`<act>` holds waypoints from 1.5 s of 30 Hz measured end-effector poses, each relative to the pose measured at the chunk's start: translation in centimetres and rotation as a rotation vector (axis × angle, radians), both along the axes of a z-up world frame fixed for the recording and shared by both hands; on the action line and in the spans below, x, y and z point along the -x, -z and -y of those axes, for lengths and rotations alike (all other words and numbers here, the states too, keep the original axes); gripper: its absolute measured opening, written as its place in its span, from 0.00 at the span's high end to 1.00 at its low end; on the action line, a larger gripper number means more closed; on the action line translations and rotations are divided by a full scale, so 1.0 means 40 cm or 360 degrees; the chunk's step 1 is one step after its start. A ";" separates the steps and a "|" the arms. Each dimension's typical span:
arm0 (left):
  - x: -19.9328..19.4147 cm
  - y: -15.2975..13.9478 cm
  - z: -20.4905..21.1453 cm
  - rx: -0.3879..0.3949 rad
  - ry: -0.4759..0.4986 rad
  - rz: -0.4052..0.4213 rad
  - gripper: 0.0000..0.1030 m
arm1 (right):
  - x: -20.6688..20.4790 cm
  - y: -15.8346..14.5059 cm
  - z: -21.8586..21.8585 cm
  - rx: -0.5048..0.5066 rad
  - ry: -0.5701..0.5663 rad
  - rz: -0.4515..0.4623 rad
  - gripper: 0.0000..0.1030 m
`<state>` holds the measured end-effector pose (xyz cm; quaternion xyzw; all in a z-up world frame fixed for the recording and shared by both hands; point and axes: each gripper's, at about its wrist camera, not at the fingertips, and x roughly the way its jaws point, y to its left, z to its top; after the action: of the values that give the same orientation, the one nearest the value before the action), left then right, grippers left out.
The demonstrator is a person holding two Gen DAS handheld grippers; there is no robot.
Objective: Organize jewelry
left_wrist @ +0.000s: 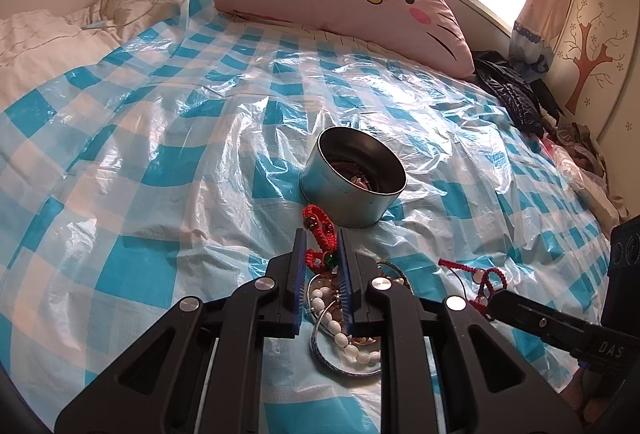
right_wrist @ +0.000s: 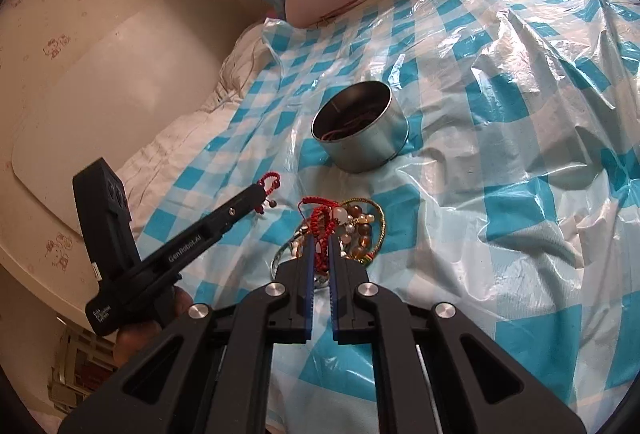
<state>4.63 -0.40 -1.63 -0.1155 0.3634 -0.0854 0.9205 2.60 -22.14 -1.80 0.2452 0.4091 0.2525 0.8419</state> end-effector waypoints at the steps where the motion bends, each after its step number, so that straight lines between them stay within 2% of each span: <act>1: 0.001 -0.001 -0.001 0.0000 -0.0001 0.0005 0.86 | -0.001 -0.002 -0.002 -0.0019 0.0017 0.0009 0.93; 6: 0.005 -0.006 0.000 -0.0016 -0.0003 0.0020 0.86 | -0.004 -0.002 -0.020 -0.0062 0.0095 0.0042 0.93; 12: 0.008 -0.011 0.010 -0.0048 0.0008 0.0042 0.86 | 0.001 0.006 -0.047 -0.0026 0.0133 0.0077 0.93; 20: 0.010 -0.013 0.010 -0.0042 0.0006 0.0047 0.86 | 0.003 0.012 -0.031 -0.0042 0.0182 0.0079 0.93; 45: 0.008 -0.016 0.002 -0.0011 -0.0002 0.0060 0.86 | -0.001 0.023 -0.023 -0.0065 0.0185 0.0057 0.93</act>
<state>4.30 -0.47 -0.99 -0.1108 0.3462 -0.0857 0.9277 2.64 -21.20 -2.70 0.2811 0.3739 0.2159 0.8571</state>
